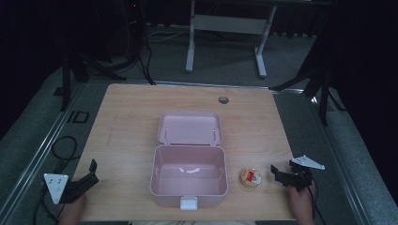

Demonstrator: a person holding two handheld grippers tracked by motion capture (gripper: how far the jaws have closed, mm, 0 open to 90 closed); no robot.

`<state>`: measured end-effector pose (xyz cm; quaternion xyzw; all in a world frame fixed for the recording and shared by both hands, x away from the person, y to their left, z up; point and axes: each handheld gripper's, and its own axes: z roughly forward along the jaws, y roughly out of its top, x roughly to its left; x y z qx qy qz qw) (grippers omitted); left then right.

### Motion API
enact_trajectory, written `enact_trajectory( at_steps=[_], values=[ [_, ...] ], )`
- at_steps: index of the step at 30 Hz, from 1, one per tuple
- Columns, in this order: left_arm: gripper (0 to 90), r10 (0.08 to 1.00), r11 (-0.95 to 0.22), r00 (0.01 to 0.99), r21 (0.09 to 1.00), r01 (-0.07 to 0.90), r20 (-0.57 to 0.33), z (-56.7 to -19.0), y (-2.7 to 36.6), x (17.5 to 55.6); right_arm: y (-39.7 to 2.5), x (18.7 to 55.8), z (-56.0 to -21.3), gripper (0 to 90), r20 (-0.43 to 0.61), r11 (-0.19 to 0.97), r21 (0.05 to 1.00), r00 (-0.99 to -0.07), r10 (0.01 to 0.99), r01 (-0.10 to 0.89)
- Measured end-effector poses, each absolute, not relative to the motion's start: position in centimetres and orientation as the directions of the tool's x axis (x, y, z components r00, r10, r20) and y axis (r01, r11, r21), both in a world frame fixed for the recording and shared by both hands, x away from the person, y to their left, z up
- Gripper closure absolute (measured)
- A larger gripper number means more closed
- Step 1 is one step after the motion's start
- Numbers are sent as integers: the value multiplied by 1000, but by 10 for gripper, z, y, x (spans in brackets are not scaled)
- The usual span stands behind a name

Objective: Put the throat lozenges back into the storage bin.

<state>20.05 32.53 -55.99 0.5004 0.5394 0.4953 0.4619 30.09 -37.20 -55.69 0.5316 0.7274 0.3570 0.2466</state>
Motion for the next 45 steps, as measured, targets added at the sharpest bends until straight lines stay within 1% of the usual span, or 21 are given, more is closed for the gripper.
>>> enact_trajectory(
  at_steps=[4, 12, 17, 19, 22, 23, 24, 26, 29, 31, 32, 35, 39, 45],
  values=[
    [11, 997, 16, -74, 996, 83, -10, -560, 326, 201, -372, 302, -557, 125, 25, 189, 772, -325, 945, 606],
    [12, 996, -15, -85, 994, 113, 25, -561, 323, 203, -375, 304, -555, 118, 44, 199, 754, -350, 936, 626],
    [12, 996, -7, -91, 993, 118, 18, -561, 324, 204, -376, 307, -545, 118, 29, 256, 714, -393, 919, 652],
    [12, 995, -3, -94, 993, 118, 14, -561, 325, 204, -376, 309, -541, 118, 31, 293, 676, -423, 905, 676],
    [12, 995, 0, -96, 993, 120, 11, -561, 325, 204, -373, 312, -536, 118, -27, 378, 611, -459, 888, 696],
    [12, 995, 0, -96, 993, 120, 11, -561, 325, 204, -373, 312, -536, 118, -27, 378, 611, -459, 888, 696],
    [12, 995, -2, -94, 992, 122, 13, -561, 325, 204, -371, 314, -533, 118, -27, 429, 560, -502, 864, 709],
    [12, 995, -1, -95, 993, 122, 12, -561, 325, 204, -370, 315, -531, 118, -28, 459, 533, -527, 850, 711],
    [12, 995, -2, -97, 992, 127, 15, -561, 325, 204, -369, 316, -527, 126, -10, 521, 490, -593, 805, 699],
    [12, 995, -6, -97, 992, 128, 18, -561, 325, 205, -368, 315, -525, 133, -43, 575, 463, -631, 775, 675],
    [12, 995, -8, -96, 991, 131, 21, -561, 325, 205, -367, 315, -525, 133, -41, 607, 449, -663, 747, 656],
    [12, 995, -6, -98, 991, 131, 19, -561, 325, 205, -365, 313, -523, 138, -34, 670, 408, -723, 690, 620],
    [12, 995, -8, -99, 991, 132, 21, -561, 325, 205, -362, 312, -521, 142, 2, 728, 359, -780, 626, 585],
    [12, 995, -9, -100, 991, 133, 22, -561, 325, 205, -356, 313, -517, 142, 32, 796, 254, -827, 561, 549]
  ],
)
